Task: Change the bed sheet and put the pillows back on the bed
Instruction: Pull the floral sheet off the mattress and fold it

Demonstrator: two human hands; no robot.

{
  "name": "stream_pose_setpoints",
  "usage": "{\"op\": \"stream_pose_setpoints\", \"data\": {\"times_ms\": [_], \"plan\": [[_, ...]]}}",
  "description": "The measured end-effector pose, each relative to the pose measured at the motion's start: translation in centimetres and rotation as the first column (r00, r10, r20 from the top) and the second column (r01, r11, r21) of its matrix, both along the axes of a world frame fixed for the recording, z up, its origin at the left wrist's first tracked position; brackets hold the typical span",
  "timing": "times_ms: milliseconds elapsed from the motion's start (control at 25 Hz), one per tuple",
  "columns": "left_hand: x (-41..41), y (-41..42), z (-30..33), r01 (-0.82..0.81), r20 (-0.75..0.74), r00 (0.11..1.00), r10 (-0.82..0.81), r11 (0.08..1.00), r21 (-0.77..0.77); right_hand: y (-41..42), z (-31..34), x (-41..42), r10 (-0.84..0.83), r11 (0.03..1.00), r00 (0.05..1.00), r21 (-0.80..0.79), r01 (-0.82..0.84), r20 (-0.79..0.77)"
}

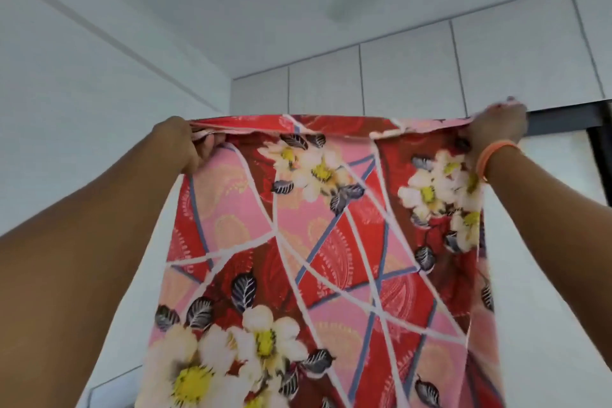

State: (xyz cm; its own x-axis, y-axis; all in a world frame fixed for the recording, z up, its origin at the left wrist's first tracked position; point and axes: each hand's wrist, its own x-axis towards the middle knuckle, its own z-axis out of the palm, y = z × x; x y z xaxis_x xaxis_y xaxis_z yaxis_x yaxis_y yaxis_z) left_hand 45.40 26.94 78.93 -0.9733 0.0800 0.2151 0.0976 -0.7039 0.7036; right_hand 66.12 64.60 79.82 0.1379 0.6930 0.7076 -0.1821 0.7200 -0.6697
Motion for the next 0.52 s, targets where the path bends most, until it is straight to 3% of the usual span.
{"op": "stream_pose_setpoints", "data": {"times_ms": [40, 80, 240, 400, 520], "plan": [[0.1, -0.6, -0.1, -0.021, -0.072, 0.997, 0.019, 0.999, -0.029, -0.2, 0.0, -1.3, -0.066, 0.997, 0.994, 0.035, 0.07, -0.084], [0.4, -1.3, -0.1, -0.085, -0.099, 0.992, 0.082, 0.996, -0.032, -1.5, -0.3, -2.3, -0.005, 1.0, 0.985, 0.028, 0.01, -0.172], [1.5, -4.9, 0.9, -0.209, -0.211, 0.953, 0.218, 0.976, 0.067, -5.4, -1.4, -7.2, 0.001, 0.994, 0.95, 0.104, 0.033, -0.313], [2.7, -6.3, 0.1, -0.306, -0.312, 0.899, 0.308, 0.95, 0.055, -6.3, -1.8, -10.1, 0.103, 0.982, 0.99, 0.171, -0.085, -0.093], [3.1, -7.1, -0.6, -0.364, -0.336, 0.852, 0.401, 0.916, 0.169, -6.8, -2.2, -10.9, 0.068, 0.963, 0.991, 0.268, -0.035, -0.115]]}}
